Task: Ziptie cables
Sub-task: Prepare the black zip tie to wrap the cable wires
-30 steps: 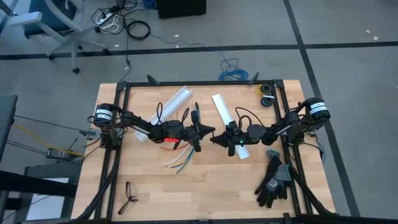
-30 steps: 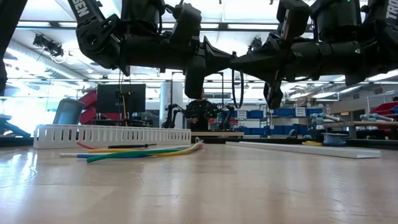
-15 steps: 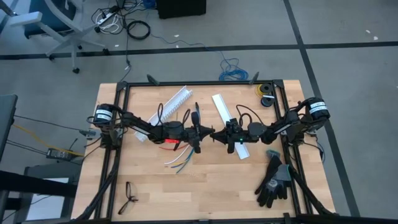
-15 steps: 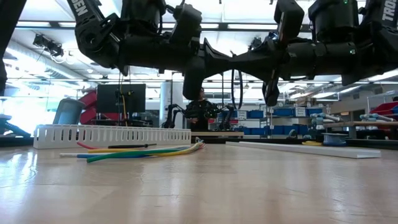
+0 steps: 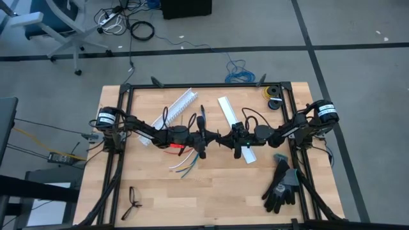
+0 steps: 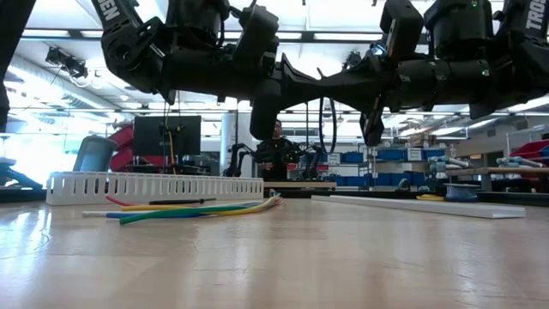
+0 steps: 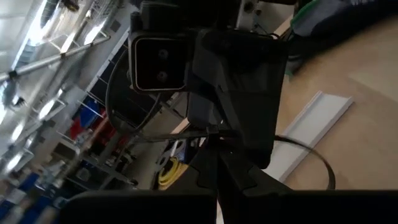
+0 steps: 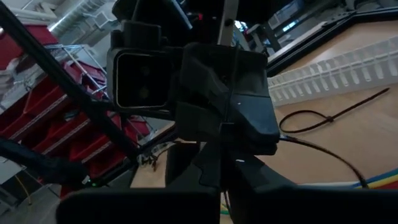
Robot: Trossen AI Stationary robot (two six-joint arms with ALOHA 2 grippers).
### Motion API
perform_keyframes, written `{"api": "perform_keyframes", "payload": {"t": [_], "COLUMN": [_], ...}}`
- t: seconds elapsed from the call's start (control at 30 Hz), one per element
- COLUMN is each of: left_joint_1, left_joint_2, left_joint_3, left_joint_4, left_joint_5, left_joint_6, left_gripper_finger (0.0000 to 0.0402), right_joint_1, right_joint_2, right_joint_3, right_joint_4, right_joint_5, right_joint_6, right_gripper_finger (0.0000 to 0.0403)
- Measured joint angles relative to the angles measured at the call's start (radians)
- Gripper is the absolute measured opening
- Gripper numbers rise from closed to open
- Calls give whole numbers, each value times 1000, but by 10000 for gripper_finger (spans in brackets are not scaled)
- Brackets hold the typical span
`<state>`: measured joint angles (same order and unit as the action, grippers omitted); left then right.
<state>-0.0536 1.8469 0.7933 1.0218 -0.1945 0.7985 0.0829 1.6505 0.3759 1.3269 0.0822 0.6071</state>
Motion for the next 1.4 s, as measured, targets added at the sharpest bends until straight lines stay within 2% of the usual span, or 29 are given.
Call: {"api": "perform_keyframes", "payload": {"t": [0.27,0.47,0.7,0.87,1.0,1.27,1.4], "left_joint_1": [9,9,10,10,10,8,8], "left_joint_2": [1,1,-45,-82,-81,-79,-79], "left_joint_3": [0,-3,-84,-132,-131,-103,-90], "left_joint_4": [1,-36,-18,-16,-16,-59,-92], "left_joint_5": [-4,-12,-6,78,138,147,147], "left_joint_6": [-179,-200,-253,-368,-368,-360,-359], "left_gripper_finger": [1,1,1,1,1,1,1], "right_joint_1": [-1,-3,-5,-16,-34,-65,-66], "right_joint_2": [0,0,-1,-1,-1,-1,-1], "right_joint_3": [0,0,-5,-6,14,88,102], "right_joint_4": [-19,-19,-20,-20,-24,-164,-156], "right_joint_5": [-1,-109,-170,-173,-173,-188,-190], "right_joint_6": [-64,-126,-133,-138,-105,-89,-114], "right_gripper_finger": [73,106,111,111,111,111,110]}}
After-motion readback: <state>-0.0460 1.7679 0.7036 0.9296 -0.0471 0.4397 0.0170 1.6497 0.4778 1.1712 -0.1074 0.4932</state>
